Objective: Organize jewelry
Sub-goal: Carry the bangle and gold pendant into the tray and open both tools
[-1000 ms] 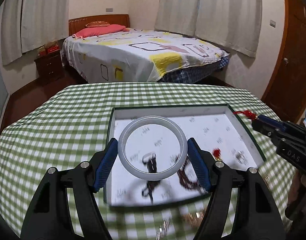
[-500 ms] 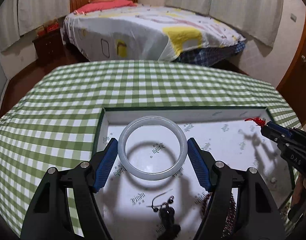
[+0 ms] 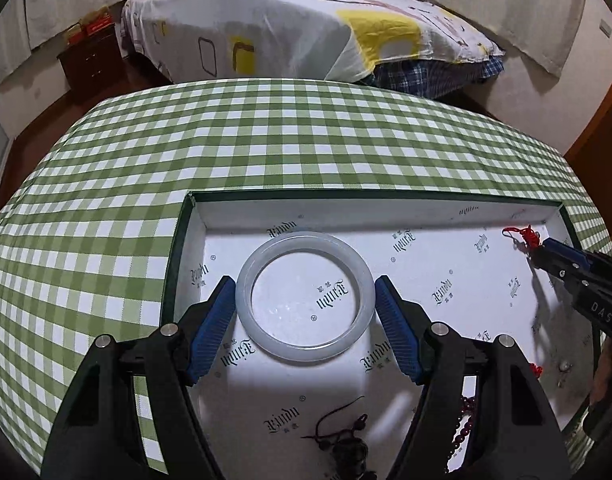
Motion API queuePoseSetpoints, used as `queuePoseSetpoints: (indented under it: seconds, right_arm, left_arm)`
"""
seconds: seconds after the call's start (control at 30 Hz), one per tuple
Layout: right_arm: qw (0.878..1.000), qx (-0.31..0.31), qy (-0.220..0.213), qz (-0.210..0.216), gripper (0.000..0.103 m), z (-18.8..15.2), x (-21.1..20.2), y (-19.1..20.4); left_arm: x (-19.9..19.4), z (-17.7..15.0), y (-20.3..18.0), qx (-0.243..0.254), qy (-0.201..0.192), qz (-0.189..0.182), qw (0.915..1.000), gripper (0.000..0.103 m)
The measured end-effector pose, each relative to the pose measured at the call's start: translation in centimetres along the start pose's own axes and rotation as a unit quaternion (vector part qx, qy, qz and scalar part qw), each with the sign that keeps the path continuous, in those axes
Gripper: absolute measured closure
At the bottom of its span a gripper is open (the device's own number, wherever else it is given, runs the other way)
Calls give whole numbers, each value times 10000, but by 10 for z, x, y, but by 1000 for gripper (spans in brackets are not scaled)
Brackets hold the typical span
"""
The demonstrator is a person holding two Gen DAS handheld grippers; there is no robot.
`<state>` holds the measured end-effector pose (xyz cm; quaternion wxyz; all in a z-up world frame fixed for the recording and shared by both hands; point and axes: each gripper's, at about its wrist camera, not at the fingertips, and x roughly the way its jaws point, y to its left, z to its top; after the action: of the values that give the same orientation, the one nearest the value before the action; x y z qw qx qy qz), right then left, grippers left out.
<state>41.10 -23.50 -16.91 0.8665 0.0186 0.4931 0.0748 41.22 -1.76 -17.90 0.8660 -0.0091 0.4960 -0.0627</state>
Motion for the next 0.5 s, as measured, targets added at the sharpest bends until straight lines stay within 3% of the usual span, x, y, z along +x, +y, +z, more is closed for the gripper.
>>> queuePoseSetpoints:
  seconds: [0.17,0.37,0.5]
  right_arm:
    - [10000,-3,-12,69,61,0,-1,-1]
    - [9994,33,-358,16,60,-4,-14,-1]
    - [9963,31,-864,-24,59,-7,-40,0]
  left_arm:
    - [3,1,-3,71,51,30,10000,33]
    - [-6,-1,1,-98,-55,-40,9999,27]
    - [-30,-3,1,-127,-469,-70,9988,26]
